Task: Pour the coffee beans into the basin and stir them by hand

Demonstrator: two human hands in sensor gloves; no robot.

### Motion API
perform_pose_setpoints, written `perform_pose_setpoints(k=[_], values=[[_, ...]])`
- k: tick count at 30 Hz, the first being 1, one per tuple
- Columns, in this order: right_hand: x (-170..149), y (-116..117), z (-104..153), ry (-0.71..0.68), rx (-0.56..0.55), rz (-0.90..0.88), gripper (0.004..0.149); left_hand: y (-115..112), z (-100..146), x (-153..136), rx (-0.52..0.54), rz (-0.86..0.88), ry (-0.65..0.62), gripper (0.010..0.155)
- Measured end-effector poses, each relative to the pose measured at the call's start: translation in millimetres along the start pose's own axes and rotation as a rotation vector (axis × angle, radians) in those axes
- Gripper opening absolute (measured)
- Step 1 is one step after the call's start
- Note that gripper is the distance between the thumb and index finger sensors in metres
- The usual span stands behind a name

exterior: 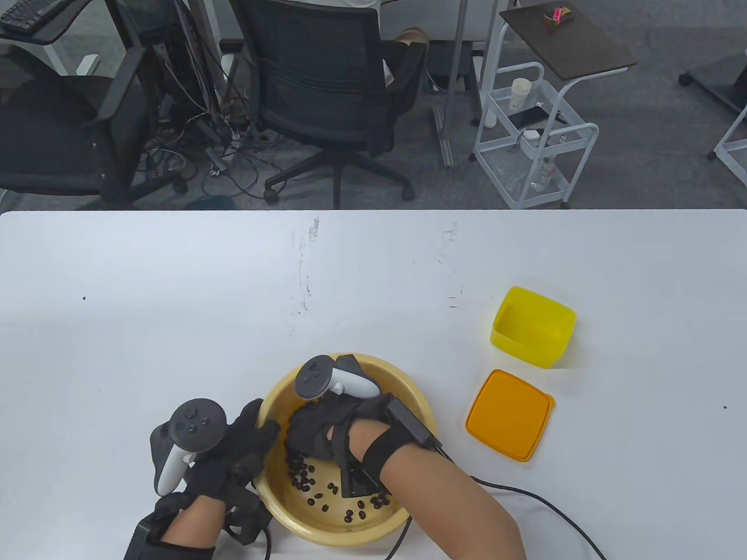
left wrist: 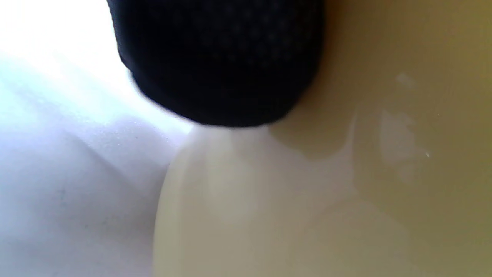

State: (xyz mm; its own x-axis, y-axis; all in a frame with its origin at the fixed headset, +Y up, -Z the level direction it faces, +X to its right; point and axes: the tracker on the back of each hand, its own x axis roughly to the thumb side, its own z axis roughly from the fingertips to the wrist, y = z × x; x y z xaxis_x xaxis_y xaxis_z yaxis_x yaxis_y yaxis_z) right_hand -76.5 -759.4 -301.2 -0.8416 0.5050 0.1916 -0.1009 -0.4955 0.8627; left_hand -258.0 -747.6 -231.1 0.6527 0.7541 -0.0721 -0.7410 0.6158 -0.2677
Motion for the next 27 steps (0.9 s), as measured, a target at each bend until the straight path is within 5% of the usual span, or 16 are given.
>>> perform_pose_setpoints(k=[11, 20, 27], values=[[-7, -11, 13, 0.335, -0.159, 0.477, 0.067, 0, 0, 0, 0.006, 0.007, 0.001, 0.058], [-21, 4, 17, 0.485, 0.106, 0.427, 0.067, 0, 0, 0, 0.009, 0.005, 0.003, 0.057], [-20, 33, 11, 0.317, 0.392, 0.085, 0.066, 0, 0, 0, 0.011, -0.001, 0.004, 0.057]])
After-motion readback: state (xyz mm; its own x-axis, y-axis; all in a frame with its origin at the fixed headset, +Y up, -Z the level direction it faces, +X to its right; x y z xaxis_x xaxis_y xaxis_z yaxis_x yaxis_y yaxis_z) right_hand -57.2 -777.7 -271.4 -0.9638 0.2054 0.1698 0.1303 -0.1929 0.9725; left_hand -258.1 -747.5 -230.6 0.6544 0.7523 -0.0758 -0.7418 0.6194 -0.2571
